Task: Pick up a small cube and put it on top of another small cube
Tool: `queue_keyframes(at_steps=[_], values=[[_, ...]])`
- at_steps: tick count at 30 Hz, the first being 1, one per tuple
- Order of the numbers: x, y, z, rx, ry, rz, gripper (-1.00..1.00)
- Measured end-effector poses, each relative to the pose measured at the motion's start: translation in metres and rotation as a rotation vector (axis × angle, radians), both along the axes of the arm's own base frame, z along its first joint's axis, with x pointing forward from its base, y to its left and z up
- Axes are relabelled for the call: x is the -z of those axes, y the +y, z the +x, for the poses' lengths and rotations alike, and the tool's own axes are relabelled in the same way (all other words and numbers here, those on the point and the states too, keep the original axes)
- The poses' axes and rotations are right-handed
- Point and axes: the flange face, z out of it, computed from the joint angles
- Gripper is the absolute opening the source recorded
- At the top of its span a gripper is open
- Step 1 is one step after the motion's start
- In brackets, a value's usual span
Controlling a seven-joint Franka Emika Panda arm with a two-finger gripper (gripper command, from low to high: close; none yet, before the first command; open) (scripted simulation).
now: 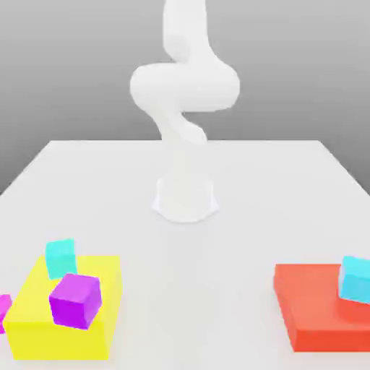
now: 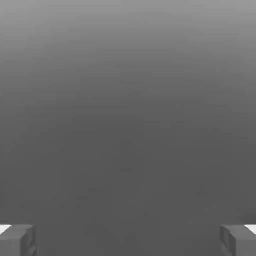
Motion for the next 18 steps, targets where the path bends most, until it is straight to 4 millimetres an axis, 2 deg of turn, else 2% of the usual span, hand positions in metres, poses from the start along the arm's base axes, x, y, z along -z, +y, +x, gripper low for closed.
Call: queue_keyframes(at_steps=[4,9,14,18], values=[[0.056,-0.042,0.046,0.162,0.099,0.053,0.0],[0.132,-0.102,0.083,0.361,0.213,0.124,0.0],[0.215,-0.166,0.099,0.561,0.319,0.204,0.0],[0.286,-0.221,0.092,0.733,0.399,0.276,0.0]])
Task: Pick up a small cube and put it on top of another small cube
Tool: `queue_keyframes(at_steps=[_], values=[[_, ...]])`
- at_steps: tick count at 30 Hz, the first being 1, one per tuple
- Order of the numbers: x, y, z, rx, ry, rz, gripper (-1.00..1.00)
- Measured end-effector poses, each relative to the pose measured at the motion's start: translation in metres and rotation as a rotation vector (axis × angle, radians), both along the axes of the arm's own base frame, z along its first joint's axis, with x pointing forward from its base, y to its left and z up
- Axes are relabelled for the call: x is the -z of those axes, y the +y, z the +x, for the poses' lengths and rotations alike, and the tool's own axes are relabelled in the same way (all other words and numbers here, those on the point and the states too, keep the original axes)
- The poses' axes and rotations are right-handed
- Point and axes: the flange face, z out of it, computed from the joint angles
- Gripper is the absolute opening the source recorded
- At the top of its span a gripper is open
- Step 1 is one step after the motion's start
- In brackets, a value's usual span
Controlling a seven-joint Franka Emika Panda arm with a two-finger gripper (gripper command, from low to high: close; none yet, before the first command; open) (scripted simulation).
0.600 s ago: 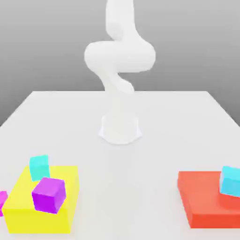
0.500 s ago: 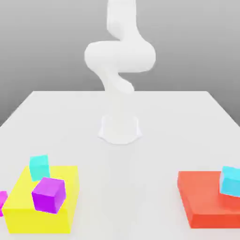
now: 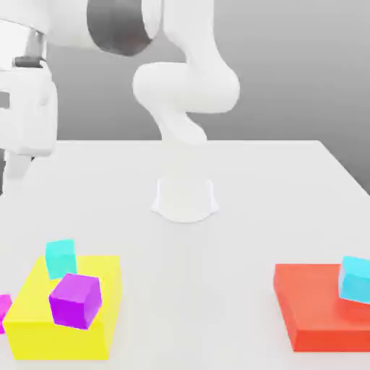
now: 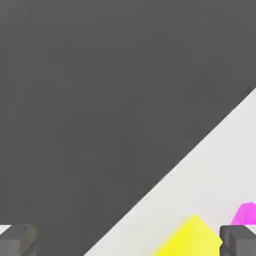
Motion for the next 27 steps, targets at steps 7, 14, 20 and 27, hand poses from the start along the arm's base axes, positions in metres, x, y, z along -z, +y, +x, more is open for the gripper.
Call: queue_keyframes(at_steps=[7,14,20,27], values=[[0.128,-0.069,-0.035,0.28,0.127,0.124,0.0],[0.243,-0.098,-0.069,0.443,0.195,0.199,0.0],[0.256,-0.098,-0.07,0.444,0.194,0.198,-1.0],[0.207,-0.095,-0.068,0.418,0.196,0.192,-1.0]])
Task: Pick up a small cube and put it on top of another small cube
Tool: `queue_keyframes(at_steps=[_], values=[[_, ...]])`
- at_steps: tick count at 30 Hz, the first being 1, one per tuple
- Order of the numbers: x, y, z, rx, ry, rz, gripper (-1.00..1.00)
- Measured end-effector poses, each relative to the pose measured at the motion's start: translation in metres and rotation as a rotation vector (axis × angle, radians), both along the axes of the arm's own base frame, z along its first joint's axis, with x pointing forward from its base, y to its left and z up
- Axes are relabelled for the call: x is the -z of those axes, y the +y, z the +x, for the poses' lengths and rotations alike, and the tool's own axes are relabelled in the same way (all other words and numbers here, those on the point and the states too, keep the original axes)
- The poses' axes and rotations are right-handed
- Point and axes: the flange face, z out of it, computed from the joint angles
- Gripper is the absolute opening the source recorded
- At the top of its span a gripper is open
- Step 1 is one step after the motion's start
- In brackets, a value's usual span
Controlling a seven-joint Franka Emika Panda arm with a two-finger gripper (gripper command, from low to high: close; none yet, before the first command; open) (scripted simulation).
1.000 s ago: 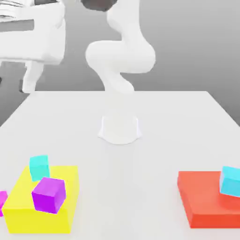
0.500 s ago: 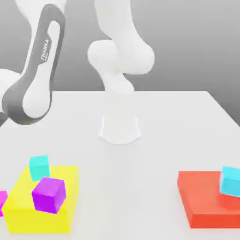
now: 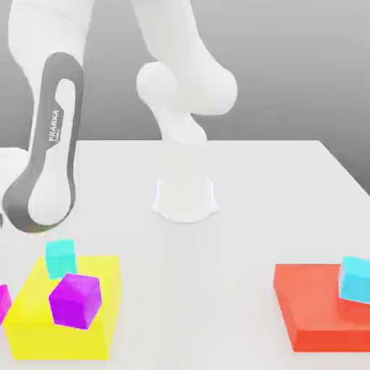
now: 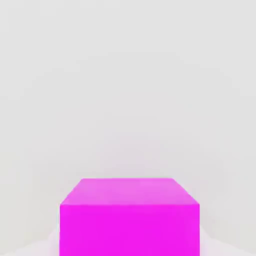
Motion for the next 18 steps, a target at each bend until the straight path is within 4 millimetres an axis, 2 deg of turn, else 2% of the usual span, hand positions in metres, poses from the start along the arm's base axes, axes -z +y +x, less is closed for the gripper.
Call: queue_keyframes(at_steps=[8,9,11,13,15,18], values=[[-0.009,0.016,0.063,-0.131,-0.007,-0.091,-1.0],[-0.012,0.032,0.078,-0.152,-0.015,-0.093,-1.0],[-0.022,0.081,0.11,-0.207,-0.036,-0.079,-1.0],[-0.031,0.131,0.13,-0.258,-0.053,-0.056,-1.0],[-0.04,0.18,0.143,-0.309,-0.065,-0.028,-1.0],[-0.055,0.255,0.15,-0.387,-0.075,0.011,-1.0]])
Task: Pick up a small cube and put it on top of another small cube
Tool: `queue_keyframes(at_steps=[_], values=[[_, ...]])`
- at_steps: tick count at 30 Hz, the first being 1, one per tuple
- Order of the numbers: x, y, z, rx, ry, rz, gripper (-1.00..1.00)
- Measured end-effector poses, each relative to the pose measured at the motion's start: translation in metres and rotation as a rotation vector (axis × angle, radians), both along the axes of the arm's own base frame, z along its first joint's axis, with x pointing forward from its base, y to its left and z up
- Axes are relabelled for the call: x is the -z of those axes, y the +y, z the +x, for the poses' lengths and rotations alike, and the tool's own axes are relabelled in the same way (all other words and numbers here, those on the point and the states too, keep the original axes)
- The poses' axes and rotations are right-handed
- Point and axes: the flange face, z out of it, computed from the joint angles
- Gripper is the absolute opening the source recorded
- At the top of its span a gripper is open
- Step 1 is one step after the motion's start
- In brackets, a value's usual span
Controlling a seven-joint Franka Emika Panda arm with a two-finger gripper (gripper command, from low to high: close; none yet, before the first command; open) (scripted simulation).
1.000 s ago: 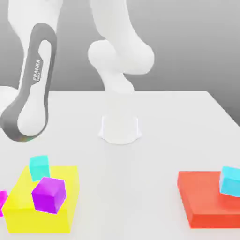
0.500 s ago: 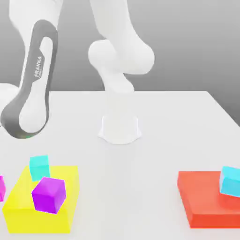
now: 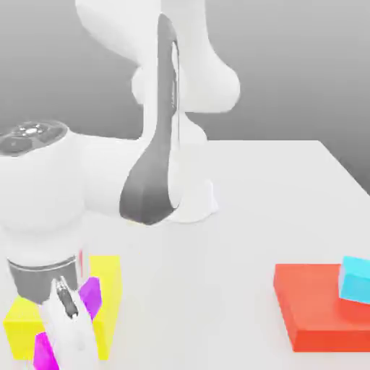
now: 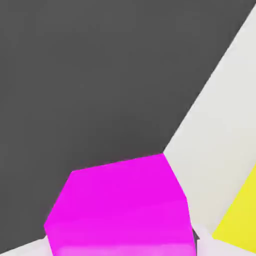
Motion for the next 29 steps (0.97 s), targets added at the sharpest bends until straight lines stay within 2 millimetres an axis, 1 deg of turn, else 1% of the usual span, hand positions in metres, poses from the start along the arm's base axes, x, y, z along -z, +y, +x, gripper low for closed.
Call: queue_keyframes(at_steps=[2,4,6,9,11,14,17,20,21,22,23,26,27,29], values=[[-0.01,0.05,-0.001,-0.056,0.001,0.02,-1.0],[-0.021,0.099,-0.007,-0.113,0.004,0.035,-1.0],[-0.03,0.145,-0.018,-0.167,0.009,0.044,-1.0],[-0.042,0.208,-0.04,-0.249,0.018,0.049,-1.0],[-0.05,0.25,-0.06,-0.309,0.025,0.045,-1.0],[-0.058,0.316,-0.1,-0.413,0.036,0.03,-1.0],[-0.063,0.366,-0.144,-0.501,0.047,0.004,-1.0],[-0.063,0.404,-0.188,-0.565,0.06,-0.029,-1.0],[-0.058,0.412,-0.197,-0.577,0.061,-0.035,-1.0],[-0.051,0.407,-0.193,-0.558,0.062,-0.037,-1.0],[-0.042,0.392,-0.18,-0.514,0.062,-0.038,-1.0],[-0.011,0.389,-0.178,-0.504,0.064,-0.039,-1.0],[-0.003,0.389,-0.179,-0.505,0.065,-0.039,1.0],[-0.003,0.389,-0.179,-0.505,0.065,-0.038,1.0]])
